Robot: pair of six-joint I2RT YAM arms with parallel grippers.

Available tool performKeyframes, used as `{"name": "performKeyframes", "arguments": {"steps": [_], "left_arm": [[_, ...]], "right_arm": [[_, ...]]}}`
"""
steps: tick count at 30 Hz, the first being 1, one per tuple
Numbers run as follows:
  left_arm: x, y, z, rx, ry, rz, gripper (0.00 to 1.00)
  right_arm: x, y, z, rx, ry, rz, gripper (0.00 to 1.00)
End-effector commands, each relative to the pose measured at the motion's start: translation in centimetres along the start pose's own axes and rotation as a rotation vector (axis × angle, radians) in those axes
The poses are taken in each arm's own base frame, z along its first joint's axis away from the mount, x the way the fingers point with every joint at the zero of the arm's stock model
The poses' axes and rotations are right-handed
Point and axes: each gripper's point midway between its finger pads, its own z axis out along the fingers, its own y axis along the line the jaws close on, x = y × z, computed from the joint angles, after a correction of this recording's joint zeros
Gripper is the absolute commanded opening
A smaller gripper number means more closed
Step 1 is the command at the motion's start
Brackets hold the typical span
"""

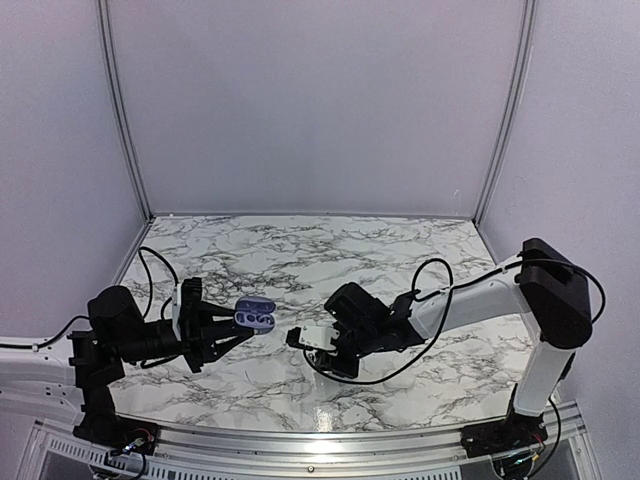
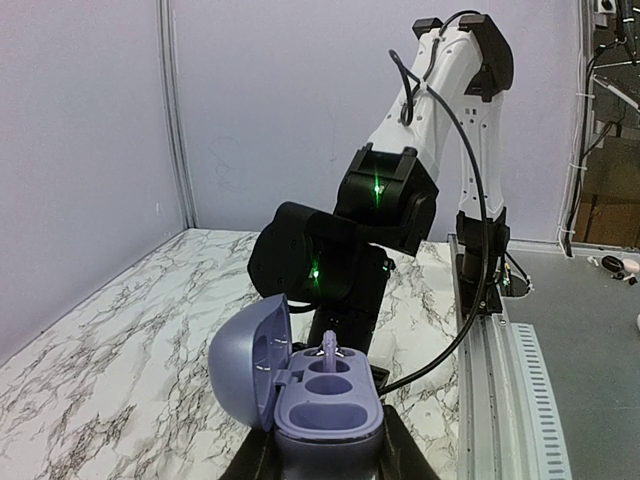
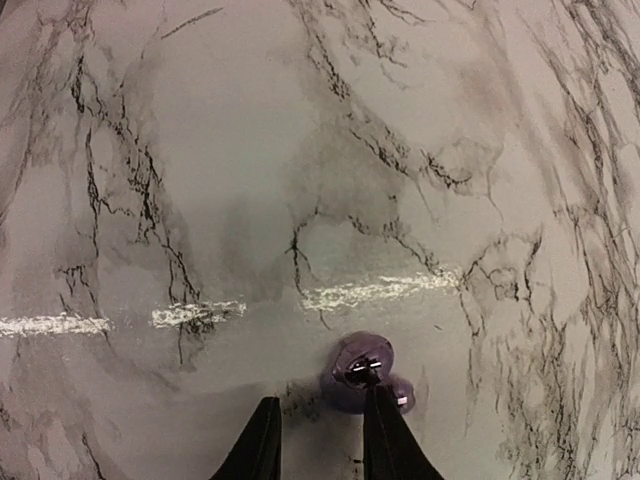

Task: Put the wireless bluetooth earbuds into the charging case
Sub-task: Adjust the left earbud at the center of the board.

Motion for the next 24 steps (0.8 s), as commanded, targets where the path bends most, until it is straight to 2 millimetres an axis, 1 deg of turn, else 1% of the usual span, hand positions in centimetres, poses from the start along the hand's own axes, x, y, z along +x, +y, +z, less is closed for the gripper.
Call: {"name": "performKeyframes", "arguments": {"steps": [1,6,11,17,20,24], "left_arm": [[-1.4,0.3,-0.5,-0.017,-0.058,0.009,0.0],[-1.3,0.3,-0.6,-0.019,-0.058,0.011,0.0],[-1.2,0.3,-0.5,-0.019,-0.055,0.013,0.0],[-1.3,0.3,-0.6,-0.023,-0.059,0.015,0.0],[-1.3,0.4,-0.7,-0.027,-0.061,0.015,0.0],[-1.2,0.4,-0.7,-0.027,-0.058,0.013,0.0]], "right_arm": [[-1.5,-1.0,0.2,0.041,-0.025,-0.021,0.24],[-1.2,-1.2,0.6,0.052,-0.014,-0.019,0.25],[-1.7,-1.6,0.5,0.063,-0.025,-0.03,0.26],[-1.8,-1.8,1.3,0.058,-0.003,-0.046,0.24],[-2.3,-1.9,1.2,0.063,-0.019,-0.05,0.24],[-2.8,-2.5,1.0,0.091,-0.027,-0.063,0.28]]}}
